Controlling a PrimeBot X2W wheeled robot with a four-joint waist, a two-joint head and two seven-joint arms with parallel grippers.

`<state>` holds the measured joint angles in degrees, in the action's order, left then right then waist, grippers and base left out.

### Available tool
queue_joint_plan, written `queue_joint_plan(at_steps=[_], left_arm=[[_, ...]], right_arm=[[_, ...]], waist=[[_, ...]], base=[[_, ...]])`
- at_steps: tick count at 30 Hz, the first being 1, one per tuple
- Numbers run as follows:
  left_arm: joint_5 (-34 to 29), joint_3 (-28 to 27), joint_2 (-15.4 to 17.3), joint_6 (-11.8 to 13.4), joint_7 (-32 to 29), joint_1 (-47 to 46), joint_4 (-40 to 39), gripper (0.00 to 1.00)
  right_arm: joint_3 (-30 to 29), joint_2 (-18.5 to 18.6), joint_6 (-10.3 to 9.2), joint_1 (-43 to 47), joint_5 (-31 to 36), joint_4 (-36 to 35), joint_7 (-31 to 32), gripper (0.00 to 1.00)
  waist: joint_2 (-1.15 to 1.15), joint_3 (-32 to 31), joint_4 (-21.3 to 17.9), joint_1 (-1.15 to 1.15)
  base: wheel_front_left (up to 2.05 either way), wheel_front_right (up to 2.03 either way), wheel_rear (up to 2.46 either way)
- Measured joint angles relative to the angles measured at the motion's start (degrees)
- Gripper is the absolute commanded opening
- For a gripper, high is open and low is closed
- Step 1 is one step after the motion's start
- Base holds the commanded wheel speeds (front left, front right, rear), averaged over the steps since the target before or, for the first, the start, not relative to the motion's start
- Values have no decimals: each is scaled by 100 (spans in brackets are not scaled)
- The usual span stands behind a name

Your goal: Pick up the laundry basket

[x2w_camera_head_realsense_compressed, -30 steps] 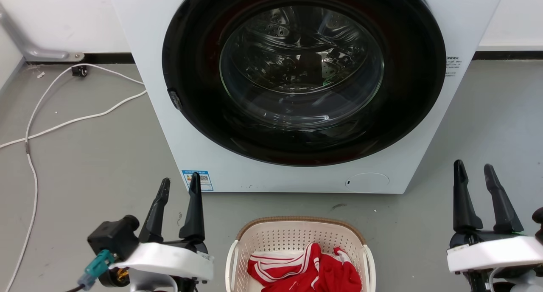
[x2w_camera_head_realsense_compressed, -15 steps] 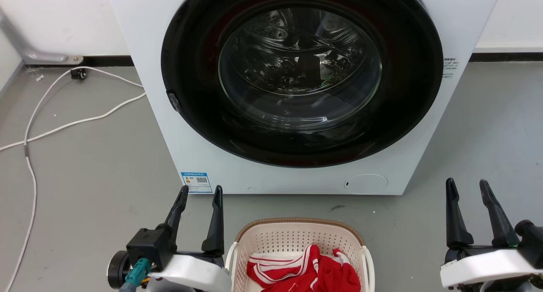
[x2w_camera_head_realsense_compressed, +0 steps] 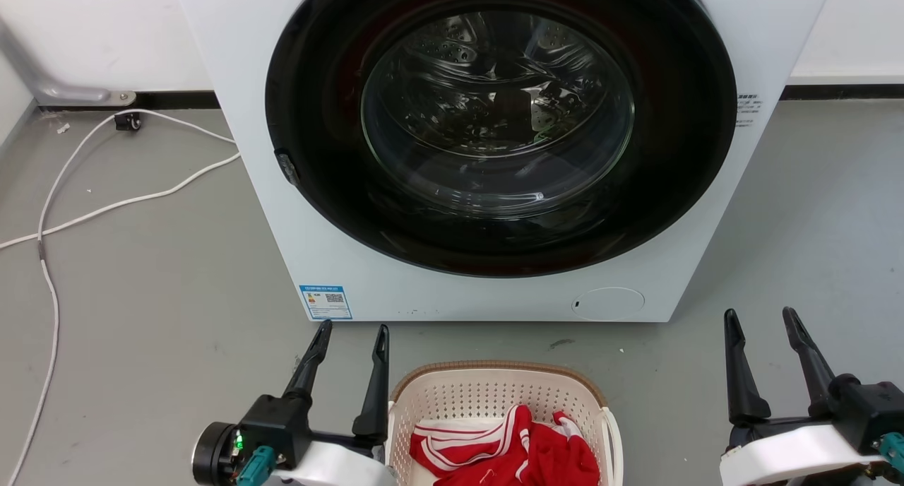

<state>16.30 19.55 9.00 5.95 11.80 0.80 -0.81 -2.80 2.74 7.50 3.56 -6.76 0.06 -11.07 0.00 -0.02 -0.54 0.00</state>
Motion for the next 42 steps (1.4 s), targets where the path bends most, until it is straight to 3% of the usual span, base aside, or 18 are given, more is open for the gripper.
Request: queue_joint_plan(at_steps=[25,42], left_arm=[[-1113,-261,-423,-646,299,165,153,100],[-940,-556,-591,-847,326,220,590,100]], right_arm=[[18,3,0,42,575,58,-226,100],[91,4,0,52,425,163,-172,100]], waist=[[0,25,9,0],[0,2,14,0]], base=[[0,0,0],[0,0,0]])
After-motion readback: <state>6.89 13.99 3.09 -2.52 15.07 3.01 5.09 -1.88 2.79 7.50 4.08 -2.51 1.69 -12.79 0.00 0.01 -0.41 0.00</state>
